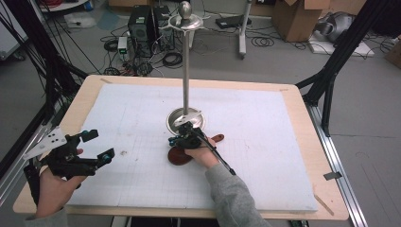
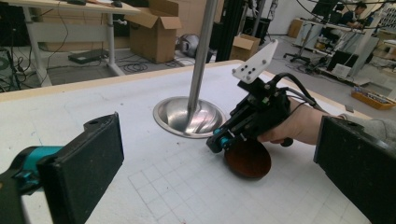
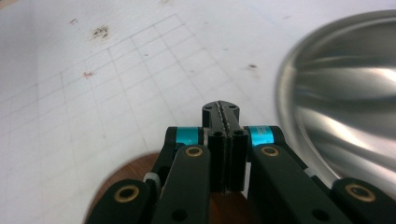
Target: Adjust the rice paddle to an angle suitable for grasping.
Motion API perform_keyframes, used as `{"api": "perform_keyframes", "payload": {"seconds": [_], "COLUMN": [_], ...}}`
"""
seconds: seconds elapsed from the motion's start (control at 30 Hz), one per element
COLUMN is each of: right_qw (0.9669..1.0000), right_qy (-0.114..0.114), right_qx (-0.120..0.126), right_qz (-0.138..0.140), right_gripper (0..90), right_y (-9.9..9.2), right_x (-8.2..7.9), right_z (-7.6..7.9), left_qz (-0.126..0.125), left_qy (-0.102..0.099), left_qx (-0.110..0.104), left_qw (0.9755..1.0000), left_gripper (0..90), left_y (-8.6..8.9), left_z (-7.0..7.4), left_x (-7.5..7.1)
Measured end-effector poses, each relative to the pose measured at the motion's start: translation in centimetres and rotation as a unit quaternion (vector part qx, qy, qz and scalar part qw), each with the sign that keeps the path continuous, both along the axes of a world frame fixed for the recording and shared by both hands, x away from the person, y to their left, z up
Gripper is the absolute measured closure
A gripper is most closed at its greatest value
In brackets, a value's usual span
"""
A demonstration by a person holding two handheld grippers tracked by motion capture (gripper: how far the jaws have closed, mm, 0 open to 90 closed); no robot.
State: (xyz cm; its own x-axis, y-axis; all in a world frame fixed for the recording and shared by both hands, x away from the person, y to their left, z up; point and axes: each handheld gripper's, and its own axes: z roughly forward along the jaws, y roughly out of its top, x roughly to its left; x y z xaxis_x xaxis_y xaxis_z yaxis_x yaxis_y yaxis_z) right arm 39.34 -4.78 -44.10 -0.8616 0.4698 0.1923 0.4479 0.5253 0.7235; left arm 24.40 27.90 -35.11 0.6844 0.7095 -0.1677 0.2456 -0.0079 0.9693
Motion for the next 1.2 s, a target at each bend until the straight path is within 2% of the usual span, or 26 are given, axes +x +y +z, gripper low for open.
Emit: {"api": "perform_keyframes", "payload": {"seconds": [0.07, 0.1, 0.3, 0.43, 0.53, 0.63, 0.83, 1.07, 1.2], "right_qw": [1.0000, 0.9998, 0.9994, 0.9997, 0.9998, 0.9998, 0.9990, 0.9996, 0.9995], "right_qy": [0.002, 0.005, 0.010, 0.017, 0.016, 0.014, 0.003, 0.008, 0.007], "right_qx": [-0.006, -0.018, -0.031, -0.015, -0.014, -0.016, -0.041, -0.025, -0.029], "right_qz": [0.000, 0.004, 0.008, 0.004, 0.004, 0.003, 0.017, 0.011, 0.011], "right_gripper": [90.0, 90.0, 90.0, 90.0, 90.0, 90.0, 90.0, 90.0, 90.0], "right_y": [0.2, 0.5, -0.1, -1.3, -2.1, -2.9, -3.7, -5.6, -6.1], "right_x": [0.0, -0.1, -0.4, -0.8, -1.3, -1.8, -3.1, -4.1, -4.5], "right_z": [-0.1, -0.2, 0.1, -0.2, -0.2, -0.2, 0.2, -0.1, 0.0], "left_qz": [-0.001, -0.001, -0.010, -0.011, -0.011, -0.010, -0.012, -0.018, -0.020], "left_qy": [0.001, 0.000, 0.006, 0.004, 0.002, 0.002, 0.003, 0.003, 0.005], "left_qx": [0.000, -0.001, 0.005, 0.002, 0.003, 0.002, 0.006, 0.006, 0.012], "left_qw": [1.0000, 1.0000, 0.9999, 0.9999, 0.9999, 0.9999, 0.9999, 0.9998, 0.9997], "left_gripper": [1.9, 1.9, 1.9, 1.9, 1.9, 1.9, 1.9, 1.9, 1.9], "left_y": [0.0, -0.1, -0.7, -0.7, -0.7, -0.8, -1.0, -1.5, -1.9], "left_z": [0.0, 0.0, -0.2, -0.1, 0.0, 0.0, 0.0, 0.0, -0.1], "left_x": [0.0, 0.0, 0.3, 0.2, 0.1, 0.2, 0.3, 0.6, 0.9]}}
